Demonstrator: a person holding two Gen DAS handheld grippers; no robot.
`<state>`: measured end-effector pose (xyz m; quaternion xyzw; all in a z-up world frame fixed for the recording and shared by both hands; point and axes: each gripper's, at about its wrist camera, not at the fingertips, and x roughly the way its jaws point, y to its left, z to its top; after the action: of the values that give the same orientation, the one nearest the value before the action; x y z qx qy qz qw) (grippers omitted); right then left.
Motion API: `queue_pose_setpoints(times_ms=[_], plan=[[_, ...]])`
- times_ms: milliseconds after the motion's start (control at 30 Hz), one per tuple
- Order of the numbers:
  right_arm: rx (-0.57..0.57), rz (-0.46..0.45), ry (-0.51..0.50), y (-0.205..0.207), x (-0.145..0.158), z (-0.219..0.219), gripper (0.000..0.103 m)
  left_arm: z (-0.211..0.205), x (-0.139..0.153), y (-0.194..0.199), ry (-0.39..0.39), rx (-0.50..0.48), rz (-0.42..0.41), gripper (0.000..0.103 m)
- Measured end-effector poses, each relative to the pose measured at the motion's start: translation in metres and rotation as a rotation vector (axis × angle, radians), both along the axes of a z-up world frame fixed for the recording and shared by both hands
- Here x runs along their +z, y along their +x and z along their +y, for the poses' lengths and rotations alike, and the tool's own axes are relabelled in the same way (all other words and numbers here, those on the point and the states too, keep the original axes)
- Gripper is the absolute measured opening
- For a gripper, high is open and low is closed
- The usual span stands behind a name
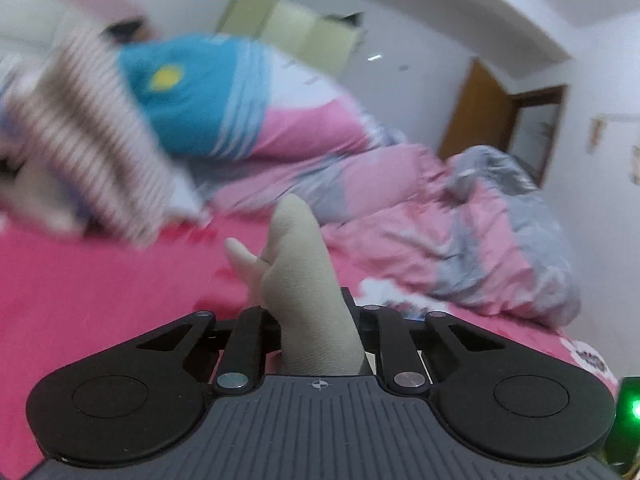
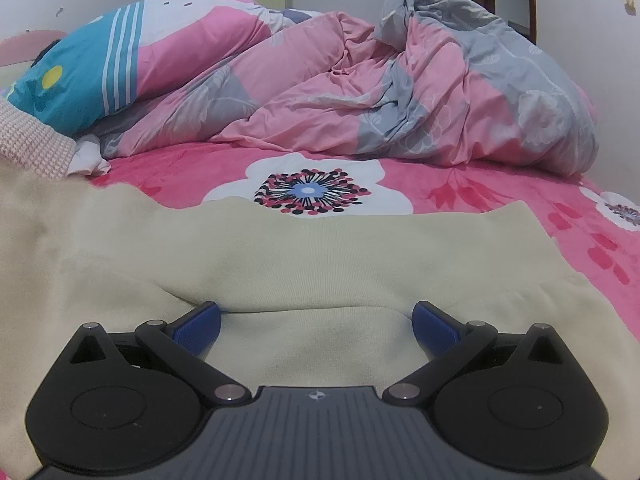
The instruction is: Fold clothes
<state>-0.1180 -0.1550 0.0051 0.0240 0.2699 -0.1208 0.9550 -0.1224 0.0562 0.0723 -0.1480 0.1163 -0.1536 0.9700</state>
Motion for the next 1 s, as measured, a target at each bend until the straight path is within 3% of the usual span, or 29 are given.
queue_pose_setpoints(times_ms=[233, 333, 433, 500, 667, 800, 900, 1000], plan=[[0.0, 0.0, 0.005, -0.001, 0.001, 0.0, 0.103, -0.064, 0.039, -0.033, 0.119, -0.251, -0.254, 0.012], [0.01, -0.009, 0.036, -0.005, 0.004, -0.005, 0.103, -0.078, 0.044, -0.032, 0.136, -0.272, -0.266, 0.011], [0.027, -0.075, 0.067, -0.03, 0.016, -0.013, 0.103, -0.086, 0.047, -0.032, 0.152, -0.281, -0.277, 0.01], [0.045, -0.128, 0.013, -0.053, 0.021, -0.008, 0.103, -0.087, 0.049, -0.033, 0.162, -0.285, -0.288, 0.009], [0.153, -0.055, -0.129, -0.061, 0.001, 0.021, 0.103, -0.101, 0.048, -0.038, 0.162, -0.307, -0.276, 0.007], [0.136, -0.16, -0.215, -0.074, 0.016, 0.028, 0.103, -0.111, 0.051, -0.042, 0.17, -0.331, -0.288, 0.007], [0.24, -0.091, -0.226, -0.07, -0.001, 0.035, 0.102, -0.123, 0.048, -0.04, 0.174, -0.369, -0.272, 0.007], [0.203, -0.122, -0.088, -0.084, 0.01, 0.011, 0.102, -0.136, 0.043, -0.036, 0.173, -0.419, -0.252, 0.007]])
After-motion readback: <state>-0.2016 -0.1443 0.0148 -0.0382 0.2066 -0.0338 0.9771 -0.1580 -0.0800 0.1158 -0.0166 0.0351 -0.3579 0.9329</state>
